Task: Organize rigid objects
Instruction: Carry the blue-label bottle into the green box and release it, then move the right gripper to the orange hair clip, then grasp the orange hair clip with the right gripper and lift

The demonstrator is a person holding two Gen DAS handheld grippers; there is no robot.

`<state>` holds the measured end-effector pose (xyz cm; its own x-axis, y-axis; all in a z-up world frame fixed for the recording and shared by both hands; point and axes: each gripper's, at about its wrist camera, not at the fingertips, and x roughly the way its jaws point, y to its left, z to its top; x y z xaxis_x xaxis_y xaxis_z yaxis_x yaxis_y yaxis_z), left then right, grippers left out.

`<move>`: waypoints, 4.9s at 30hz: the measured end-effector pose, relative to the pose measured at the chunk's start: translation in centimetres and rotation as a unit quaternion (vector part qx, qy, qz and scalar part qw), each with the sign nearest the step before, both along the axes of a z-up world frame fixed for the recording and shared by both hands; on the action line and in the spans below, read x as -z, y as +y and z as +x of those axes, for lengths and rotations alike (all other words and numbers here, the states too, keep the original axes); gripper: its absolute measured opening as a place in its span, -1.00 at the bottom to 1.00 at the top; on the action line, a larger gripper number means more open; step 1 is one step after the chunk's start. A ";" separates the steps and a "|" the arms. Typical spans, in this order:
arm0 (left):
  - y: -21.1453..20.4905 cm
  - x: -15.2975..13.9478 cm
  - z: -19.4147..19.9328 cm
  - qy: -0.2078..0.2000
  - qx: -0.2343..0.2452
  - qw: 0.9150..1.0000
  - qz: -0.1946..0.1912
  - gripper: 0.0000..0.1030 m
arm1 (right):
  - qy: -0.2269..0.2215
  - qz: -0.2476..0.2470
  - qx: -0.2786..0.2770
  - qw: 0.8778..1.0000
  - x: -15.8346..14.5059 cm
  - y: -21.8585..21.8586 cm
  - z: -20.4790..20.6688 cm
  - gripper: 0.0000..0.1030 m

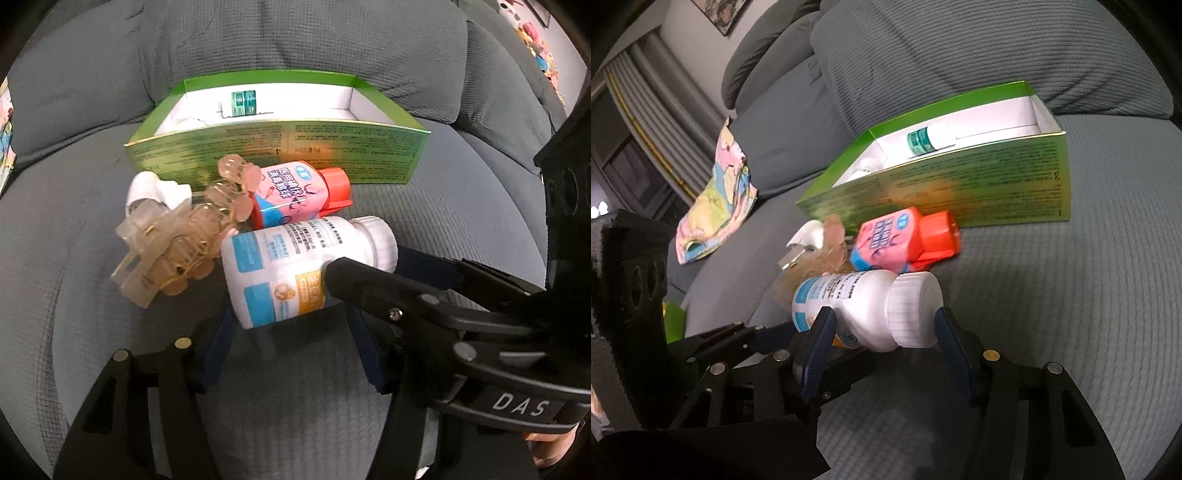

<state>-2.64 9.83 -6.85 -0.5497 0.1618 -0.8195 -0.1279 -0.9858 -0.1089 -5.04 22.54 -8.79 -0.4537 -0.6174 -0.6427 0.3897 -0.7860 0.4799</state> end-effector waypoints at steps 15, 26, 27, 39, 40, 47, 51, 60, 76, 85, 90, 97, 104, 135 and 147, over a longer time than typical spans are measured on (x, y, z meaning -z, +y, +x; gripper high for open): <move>-2.6 -4.6 0.9 0.068 0.010 0.998 -0.007 0.16 | 0.046 0.026 -0.010 0.999 -5.2 -3.6 1.4 0.14; -4.4 -8.4 -0.8 0.101 0.015 0.995 -0.002 0.16 | 0.091 0.039 -0.016 0.995 -10.0 -5.9 -0.3 0.14; -4.6 -8.8 -1.2 0.104 0.014 0.994 -0.001 0.16 | 0.094 0.040 -0.016 0.995 -10.4 -6.1 -0.6 0.14; -5.2 -11.7 -6.2 0.129 0.020 0.991 -0.004 0.15 | 0.126 0.046 -0.017 0.991 -14.3 -7.5 -5.4 0.14; -5.2 -11.8 -6.6 0.131 0.020 0.991 -0.006 0.15 | 0.127 0.046 -0.017 0.991 -14.5 -7.7 -6.0 0.14; -5.8 -9.8 -10.6 0.100 0.016 0.995 0.003 0.14 | 0.112 0.057 -0.022 0.992 -13.5 -8.3 -10.2 0.14; -5.9 -7.6 -12.7 0.071 0.012 0.997 0.007 0.14 | 0.083 0.060 -0.023 0.994 -11.6 -8.8 -12.9 0.14; -5.9 -3.1 -16.9 -0.009 0.010 0.999 0.043 0.23 | 0.024 0.066 -0.009 0.997 -6.9 -8.7 -17.0 0.15; -10.1 -4.7 -12.9 -0.009 -0.042 0.997 0.070 0.74 | 0.015 0.052 0.062 0.997 -6.8 -2.6 -15.0 0.15; -13.2 -5.3 -8.3 0.011 -0.073 0.995 0.062 0.74 | 0.025 0.053 0.060 0.996 -7.8 -1.1 -10.7 0.15; -14.7 -3.6 -4.9 -0.003 -0.096 0.993 0.075 0.74 | 0.023 0.057 0.046 0.997 -7.8 -1.6 -8.4 0.15; -15.3 -1.4 -1.3 -0.031 -0.124 0.987 0.095 0.74 | 0.046 0.045 -0.016 0.998 -10.2 -5.8 -5.2 0.15; -14.0 1.3 3.0 -0.052 -0.114 0.981 0.147 0.74 | 0.049 0.076 -0.045 0.995 -8.4 -8.6 -2.7 0.16; -9.7 3.2 -1.9 -0.028 -0.110 0.975 0.192 0.48 | 0.038 0.103 -0.124 0.986 -2.5 -10.2 -7.5 -0.44; -9.5 2.8 -1.0 -0.028 -0.057 0.984 0.164 -0.16 | 0.002 0.038 -0.110 0.993 -2.0 -8.4 -5.1 -0.56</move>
